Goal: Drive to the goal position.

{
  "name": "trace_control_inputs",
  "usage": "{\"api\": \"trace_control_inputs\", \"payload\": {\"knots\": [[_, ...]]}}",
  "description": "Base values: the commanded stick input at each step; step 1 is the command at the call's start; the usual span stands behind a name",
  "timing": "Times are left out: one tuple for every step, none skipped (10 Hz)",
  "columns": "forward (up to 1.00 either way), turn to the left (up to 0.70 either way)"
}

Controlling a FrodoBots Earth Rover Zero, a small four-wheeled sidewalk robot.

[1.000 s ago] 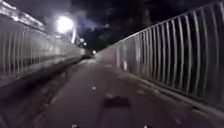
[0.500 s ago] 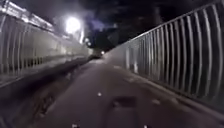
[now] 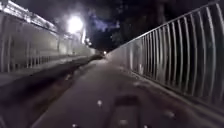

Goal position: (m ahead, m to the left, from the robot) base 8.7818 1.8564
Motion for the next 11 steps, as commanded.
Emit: {"api": "trace_control_inputs", "payload": {"knots": [[0.7, 0.0], [0.7, 0.0], [0.7, 0.0], [0.7, 0.11], [0.7, 0.35], [0.7, 0.19], [0.7, 0.03], [0.7, 0.08], [0.7, 0.35], [0.7, 0.35], [0.7, 0.35]]}}
